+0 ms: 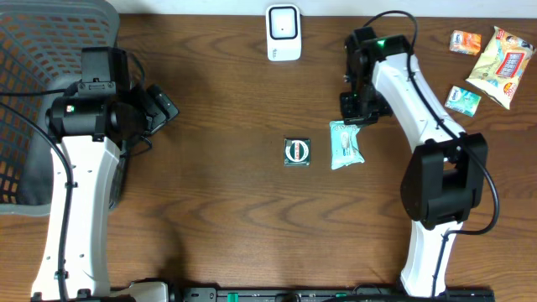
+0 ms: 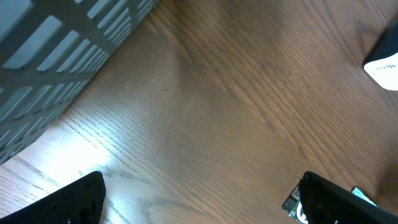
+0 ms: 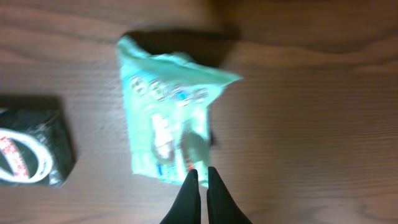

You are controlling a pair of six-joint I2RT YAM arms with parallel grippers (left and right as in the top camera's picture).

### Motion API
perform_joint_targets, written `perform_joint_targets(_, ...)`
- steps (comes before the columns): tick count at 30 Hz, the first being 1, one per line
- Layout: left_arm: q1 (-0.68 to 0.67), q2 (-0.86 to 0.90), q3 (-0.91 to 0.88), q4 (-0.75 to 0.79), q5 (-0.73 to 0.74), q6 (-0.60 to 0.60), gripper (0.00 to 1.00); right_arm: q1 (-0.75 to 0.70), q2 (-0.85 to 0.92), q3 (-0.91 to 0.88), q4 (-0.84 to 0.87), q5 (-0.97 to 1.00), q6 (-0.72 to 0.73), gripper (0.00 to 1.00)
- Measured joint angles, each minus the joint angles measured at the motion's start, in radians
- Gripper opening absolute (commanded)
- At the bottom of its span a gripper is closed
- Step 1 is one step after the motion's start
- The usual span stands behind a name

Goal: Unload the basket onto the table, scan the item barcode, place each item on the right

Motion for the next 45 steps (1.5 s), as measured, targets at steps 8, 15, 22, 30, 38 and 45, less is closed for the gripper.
perform_joint_targets(8,0.0,0.0,0.0,0.0,0.0,0.0,0.98,0.134,0.0,-0.064,0.056,0.077,0.061,0.54)
perform_joint_targets(15,0.0,0.0,0.0,0.0,0.0,0.0,0.98,0.241,0.0,-0.216,0.175,0.254,0.174,0.59)
perform_joint_targets(22,0.0,0.0,0.0,0.0,0.0,0.0,0.98,0.283,0.0,-0.379,0.31,0.448,0.232,0.57)
perform_joint_targets(30,0.0,0.0,0.0,-0.001,0.0,0.0,0.98,0.269,-0.002,-0.427,0.363,0.534,0.274,0.11)
perform_joint_targets(38,0.0,0.0,0.0,0.0,0.0,0.0,0.98,0.264,-0.002,-0.419,0.351,0.528,0.24,0.01)
perform_joint_targets(45,0.0,0.0,0.0,0.0,0.0,0.0,0.98,0.193,-0.001,-0.237,0.241,0.197,0.095,0.01)
